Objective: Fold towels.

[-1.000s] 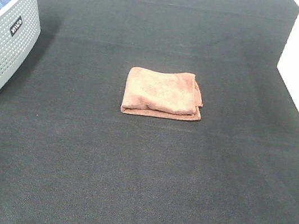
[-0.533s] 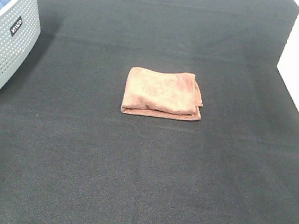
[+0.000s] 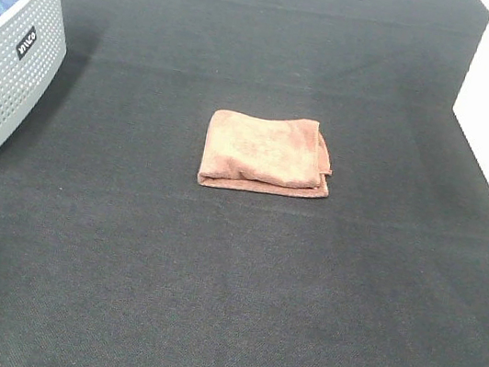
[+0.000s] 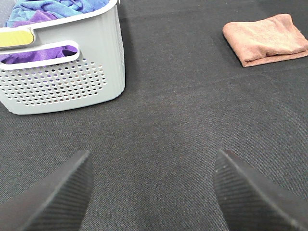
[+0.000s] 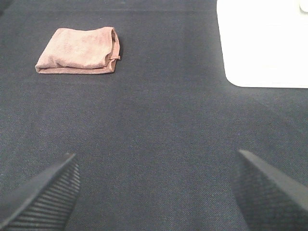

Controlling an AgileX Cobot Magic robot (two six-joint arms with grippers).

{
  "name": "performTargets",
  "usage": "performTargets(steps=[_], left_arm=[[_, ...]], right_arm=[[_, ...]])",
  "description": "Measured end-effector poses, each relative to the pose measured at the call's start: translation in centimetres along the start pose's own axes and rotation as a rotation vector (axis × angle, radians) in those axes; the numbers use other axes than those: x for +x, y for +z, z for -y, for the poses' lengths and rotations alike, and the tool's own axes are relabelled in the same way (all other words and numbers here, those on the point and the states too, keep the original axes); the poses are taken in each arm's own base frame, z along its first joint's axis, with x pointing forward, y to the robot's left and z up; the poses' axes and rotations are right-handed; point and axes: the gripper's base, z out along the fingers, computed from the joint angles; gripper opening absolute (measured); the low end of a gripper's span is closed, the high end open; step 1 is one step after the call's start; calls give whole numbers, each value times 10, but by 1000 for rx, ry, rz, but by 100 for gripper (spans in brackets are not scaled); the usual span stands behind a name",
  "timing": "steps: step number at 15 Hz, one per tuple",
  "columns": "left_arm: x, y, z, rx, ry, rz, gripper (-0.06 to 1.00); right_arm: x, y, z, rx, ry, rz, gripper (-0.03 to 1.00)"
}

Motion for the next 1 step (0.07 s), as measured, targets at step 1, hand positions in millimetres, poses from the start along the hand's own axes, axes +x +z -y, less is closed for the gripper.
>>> performTargets(steps=[1], left_arm=[[0,0,0,0,0,0,68]], right_arm=[[0,0,0,0,0,0,81]])
